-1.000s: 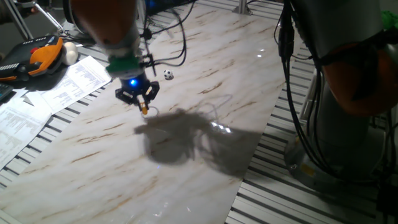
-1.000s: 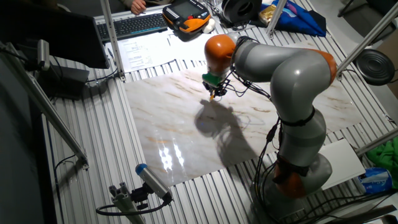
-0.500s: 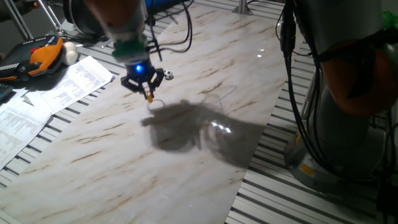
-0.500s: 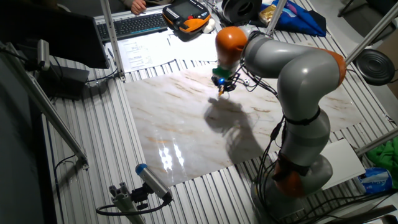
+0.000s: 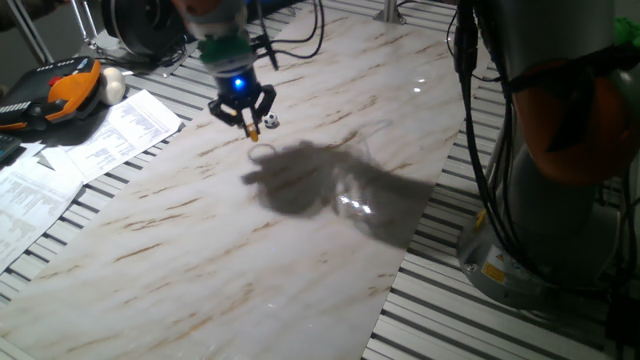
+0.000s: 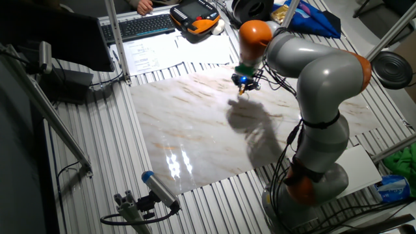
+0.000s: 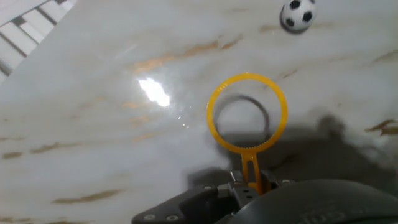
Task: Attach the bubble ring to the ball
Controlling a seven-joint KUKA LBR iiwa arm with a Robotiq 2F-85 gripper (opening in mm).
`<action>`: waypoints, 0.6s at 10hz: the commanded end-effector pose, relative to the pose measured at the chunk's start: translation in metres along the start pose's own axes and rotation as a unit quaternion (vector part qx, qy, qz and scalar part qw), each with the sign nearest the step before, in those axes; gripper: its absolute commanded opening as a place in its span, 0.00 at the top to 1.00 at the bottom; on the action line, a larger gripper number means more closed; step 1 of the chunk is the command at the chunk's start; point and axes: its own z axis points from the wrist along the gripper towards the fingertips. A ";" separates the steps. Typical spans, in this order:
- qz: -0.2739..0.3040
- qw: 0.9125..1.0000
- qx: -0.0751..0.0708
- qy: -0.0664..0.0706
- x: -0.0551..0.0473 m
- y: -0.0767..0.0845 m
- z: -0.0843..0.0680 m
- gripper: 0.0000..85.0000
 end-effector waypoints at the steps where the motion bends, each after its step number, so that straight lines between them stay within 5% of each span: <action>1: -0.008 1.000 0.000 0.000 -0.009 -0.006 -0.001 1.00; 6: -0.053 0.999 -0.004 -0.009 -0.056 -0.029 0.009 1.00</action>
